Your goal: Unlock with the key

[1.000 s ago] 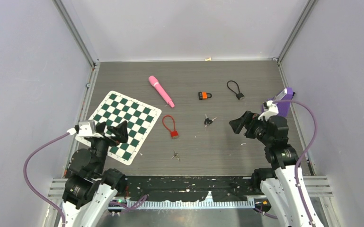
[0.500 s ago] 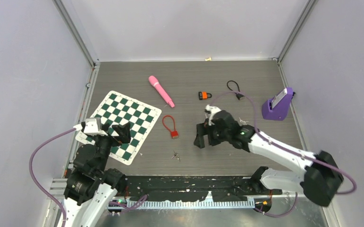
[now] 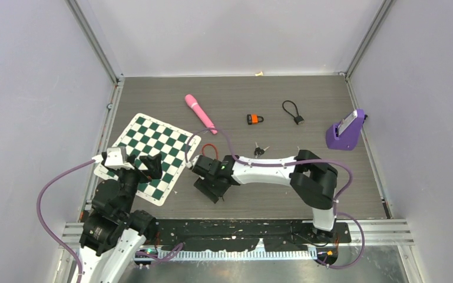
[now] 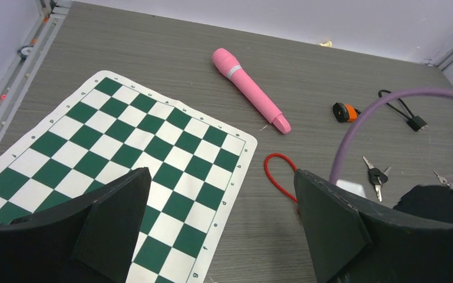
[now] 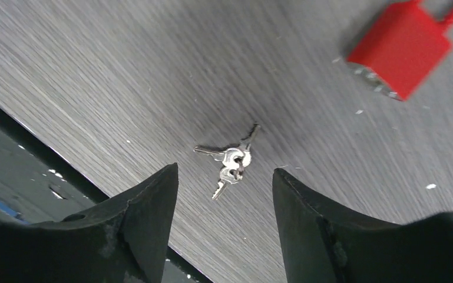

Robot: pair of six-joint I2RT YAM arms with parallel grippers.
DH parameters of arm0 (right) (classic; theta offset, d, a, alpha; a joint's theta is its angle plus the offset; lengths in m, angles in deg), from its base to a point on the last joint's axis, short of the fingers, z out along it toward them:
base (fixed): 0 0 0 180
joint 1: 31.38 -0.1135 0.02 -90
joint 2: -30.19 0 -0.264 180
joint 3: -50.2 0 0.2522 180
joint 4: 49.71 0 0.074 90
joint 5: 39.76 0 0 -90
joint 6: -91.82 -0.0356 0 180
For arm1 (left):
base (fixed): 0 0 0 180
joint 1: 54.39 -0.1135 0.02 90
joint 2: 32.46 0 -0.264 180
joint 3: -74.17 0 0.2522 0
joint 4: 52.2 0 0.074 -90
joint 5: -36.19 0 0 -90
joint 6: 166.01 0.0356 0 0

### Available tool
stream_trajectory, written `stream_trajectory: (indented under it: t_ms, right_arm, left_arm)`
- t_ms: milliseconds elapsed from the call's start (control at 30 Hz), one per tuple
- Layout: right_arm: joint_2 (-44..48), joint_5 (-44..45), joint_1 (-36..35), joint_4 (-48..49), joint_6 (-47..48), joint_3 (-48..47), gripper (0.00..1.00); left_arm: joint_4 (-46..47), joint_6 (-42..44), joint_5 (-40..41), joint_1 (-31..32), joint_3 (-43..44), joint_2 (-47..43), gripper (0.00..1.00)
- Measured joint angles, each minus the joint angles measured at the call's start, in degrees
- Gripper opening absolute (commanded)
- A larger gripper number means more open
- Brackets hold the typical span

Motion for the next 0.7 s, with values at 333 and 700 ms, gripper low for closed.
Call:
stream_trajectory:
  t_ms: [333,700]
  right_arm:
    - [-4.28,-3.08,-0.72,-4.61,9.01,-1.70,0.56]
    - [-5.44,-2.97,-0.66,-3.85,11.32,-2.62,0.27]
  left_arm:
    - [-0.04,0.07,0.33,0.00,-0.11,0.00,0.95]
    - [-0.04,0.20,0.33,0.00,-0.17,0.07,0.94]
